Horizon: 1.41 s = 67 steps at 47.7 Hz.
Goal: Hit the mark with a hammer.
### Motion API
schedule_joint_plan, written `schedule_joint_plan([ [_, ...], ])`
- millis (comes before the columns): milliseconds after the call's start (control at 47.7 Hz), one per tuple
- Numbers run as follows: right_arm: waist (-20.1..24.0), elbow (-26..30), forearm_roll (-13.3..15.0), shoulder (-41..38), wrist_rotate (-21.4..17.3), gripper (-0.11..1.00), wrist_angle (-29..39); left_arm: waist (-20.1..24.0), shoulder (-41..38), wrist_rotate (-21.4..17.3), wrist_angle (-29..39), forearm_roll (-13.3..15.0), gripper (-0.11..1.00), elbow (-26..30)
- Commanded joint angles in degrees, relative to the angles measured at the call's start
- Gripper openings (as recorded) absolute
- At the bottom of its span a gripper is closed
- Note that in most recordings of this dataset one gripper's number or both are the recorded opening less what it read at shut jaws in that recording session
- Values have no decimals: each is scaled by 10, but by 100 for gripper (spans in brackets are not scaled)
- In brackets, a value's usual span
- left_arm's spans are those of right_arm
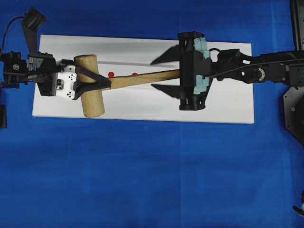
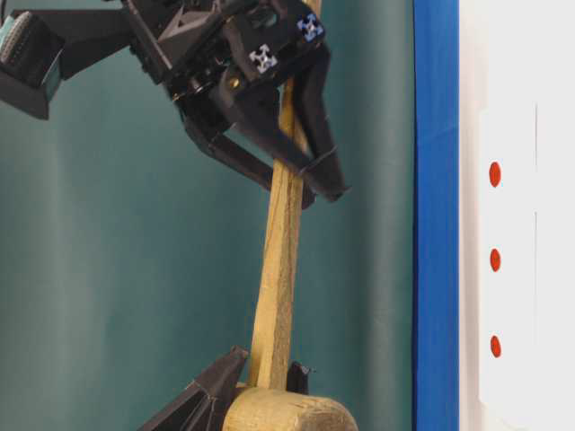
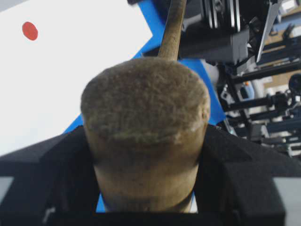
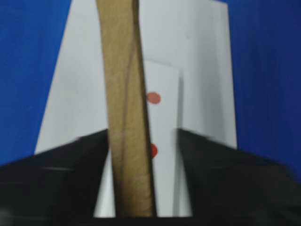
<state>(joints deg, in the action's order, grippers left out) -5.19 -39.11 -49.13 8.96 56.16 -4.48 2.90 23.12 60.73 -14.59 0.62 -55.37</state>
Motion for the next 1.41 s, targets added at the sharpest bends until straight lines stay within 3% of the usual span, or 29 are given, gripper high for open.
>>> schedule_joint_plan([
  [0,0,16,6,4,1,29,0,-4,10,0,-4,-1,44,14],
  [105,0,16,9,4,1,8,7,-4,10,-10,-4,-2,44,14],
  [252,1,16,9,4,1,8,15,-4,6,-33,-4,-3,44,17],
  [587,1,16,8,4,-1,8,15,-5,10,-7,3,1,45,19],
  [839,1,17,8,4,-3,8,16,-4,10,-11,14,1,45,20],
  [881,1,17,8,4,-4,8,16,-4,10,-11,14,1,51,21],
  [1028,1,16,5,6,-7,8,16,-3,11,-13,14,1,88,20],
  [1385,1,-18,-21,43,-9,8,15,2,45,-13,54,0,83,-8],
])
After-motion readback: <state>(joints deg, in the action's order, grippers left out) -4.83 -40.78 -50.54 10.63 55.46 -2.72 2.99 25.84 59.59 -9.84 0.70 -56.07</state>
